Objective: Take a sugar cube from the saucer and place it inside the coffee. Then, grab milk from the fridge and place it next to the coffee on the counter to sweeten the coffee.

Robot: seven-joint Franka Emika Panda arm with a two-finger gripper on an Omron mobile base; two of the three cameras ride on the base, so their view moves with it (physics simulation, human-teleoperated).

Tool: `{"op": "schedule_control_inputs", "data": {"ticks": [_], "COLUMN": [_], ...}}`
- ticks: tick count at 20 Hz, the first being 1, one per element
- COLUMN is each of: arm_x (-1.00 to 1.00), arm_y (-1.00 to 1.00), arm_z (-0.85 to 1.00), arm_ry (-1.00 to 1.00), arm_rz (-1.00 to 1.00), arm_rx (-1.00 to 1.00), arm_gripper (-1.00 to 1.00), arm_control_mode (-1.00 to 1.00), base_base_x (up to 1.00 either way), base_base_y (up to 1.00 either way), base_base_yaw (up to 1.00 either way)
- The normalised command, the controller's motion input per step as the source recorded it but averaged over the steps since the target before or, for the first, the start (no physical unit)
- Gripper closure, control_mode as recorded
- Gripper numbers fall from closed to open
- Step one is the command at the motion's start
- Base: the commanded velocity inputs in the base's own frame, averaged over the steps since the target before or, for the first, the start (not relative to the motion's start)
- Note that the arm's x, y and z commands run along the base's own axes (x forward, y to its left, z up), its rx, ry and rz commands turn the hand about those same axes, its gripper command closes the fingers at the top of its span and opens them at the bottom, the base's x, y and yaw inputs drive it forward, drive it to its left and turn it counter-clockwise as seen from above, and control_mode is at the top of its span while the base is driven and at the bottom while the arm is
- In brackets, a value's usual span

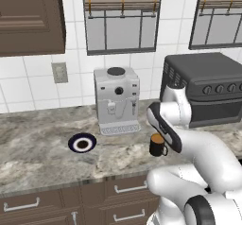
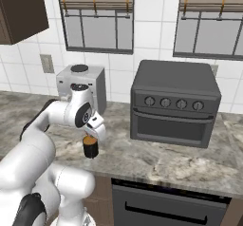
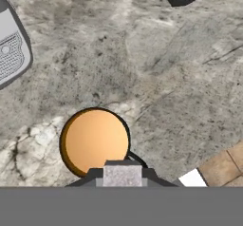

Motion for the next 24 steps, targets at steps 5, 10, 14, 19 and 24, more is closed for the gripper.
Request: {"op": "schedule_control_inputs", "data": {"ticks": [5,10,14,19,24], "arm_x": [-0.08,0.06,0.33,0.27,-0.02], "arm_y": [0.00,0.03,0.07,0.01,0.08], "arm_z": [-0.25,-0.08,-0.01,-0.04,0.00], "arm_ry": [0.00,0.00,0.00,0.00,0.00], "arm_rz": [0.00,0.00,0.00,0.00,0.00], "arm_rx": [0.00,0.00,0.00,0.00,0.00], "arm_gripper": [1.00,1.00,1.00,-1.00,-1.00], "arm_control_mode": [-1.00,-1.00,-1.00,-1.00,-1.00], "base_base_x": [0.00,0.00,0.00,0.00,0.00], "base_base_y": [0.00,0.00,0.00,0.00,0.00], "base_base_yaw": [0.00,0.00,0.00,0.00,0.00]}}
